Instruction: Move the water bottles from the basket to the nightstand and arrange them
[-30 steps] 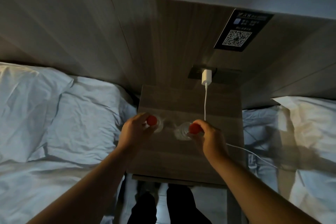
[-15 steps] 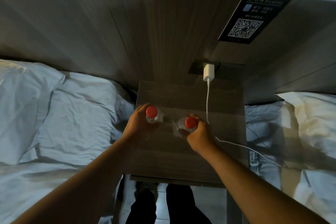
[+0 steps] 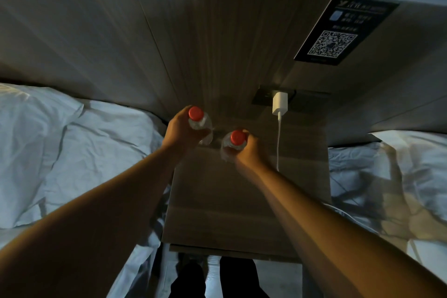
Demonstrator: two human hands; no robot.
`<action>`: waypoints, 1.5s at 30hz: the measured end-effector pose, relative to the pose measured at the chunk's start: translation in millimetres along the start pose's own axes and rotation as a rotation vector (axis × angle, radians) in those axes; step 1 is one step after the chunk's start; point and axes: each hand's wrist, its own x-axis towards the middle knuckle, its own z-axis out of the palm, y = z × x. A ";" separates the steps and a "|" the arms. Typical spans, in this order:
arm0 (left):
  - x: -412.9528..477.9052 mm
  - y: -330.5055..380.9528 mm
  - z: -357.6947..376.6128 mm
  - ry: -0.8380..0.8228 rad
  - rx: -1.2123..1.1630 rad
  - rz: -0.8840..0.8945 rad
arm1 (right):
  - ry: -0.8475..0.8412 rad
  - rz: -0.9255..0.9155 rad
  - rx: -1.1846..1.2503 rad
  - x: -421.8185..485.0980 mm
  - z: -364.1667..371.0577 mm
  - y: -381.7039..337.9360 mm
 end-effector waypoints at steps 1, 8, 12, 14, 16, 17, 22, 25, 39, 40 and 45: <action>3.5 0.1 0.2 0.000 0.004 -0.008 | -0.014 0.003 0.032 2.0 -0.1 -1.3; 16.0 4.8 0.6 -0.054 0.076 0.001 | -0.053 0.020 0.080 6.0 0.7 -5.9; 12.7 12.6 -8.0 -0.085 0.072 0.026 | 0.010 -0.017 0.057 -8.0 -5.2 -23.0; 6.9 15.3 -18.1 -0.095 0.125 0.057 | 0.044 -0.067 0.078 -22.2 -16.0 -32.9; -6.6 22.1 -35.4 -0.099 0.177 0.078 | 0.046 -0.118 0.014 -43.3 -28.5 -41.2; -15.6 26.9 -46.1 -0.107 0.201 0.085 | 0.042 -0.138 -0.034 -54.2 -35.4 -43.4; -84.5 52.7 -99.5 -0.174 0.220 0.149 | 0.039 -0.182 -0.171 -118.9 -62.6 -50.6; -129.1 62.8 -125.5 -0.280 0.164 0.150 | 0.066 -0.192 -0.216 -161.3 -72.2 -52.0; -256.6 65.2 -188.4 -0.435 -0.351 0.128 | 0.294 -0.202 0.138 -335.1 -55.8 -45.6; -261.0 64.1 -188.8 -0.457 -0.356 0.133 | 0.308 -0.205 0.144 -343.5 -56.2 -42.8; -280.3 75.2 -188.0 -0.526 -0.357 0.177 | 0.399 -0.173 0.167 -379.0 -58.5 -22.8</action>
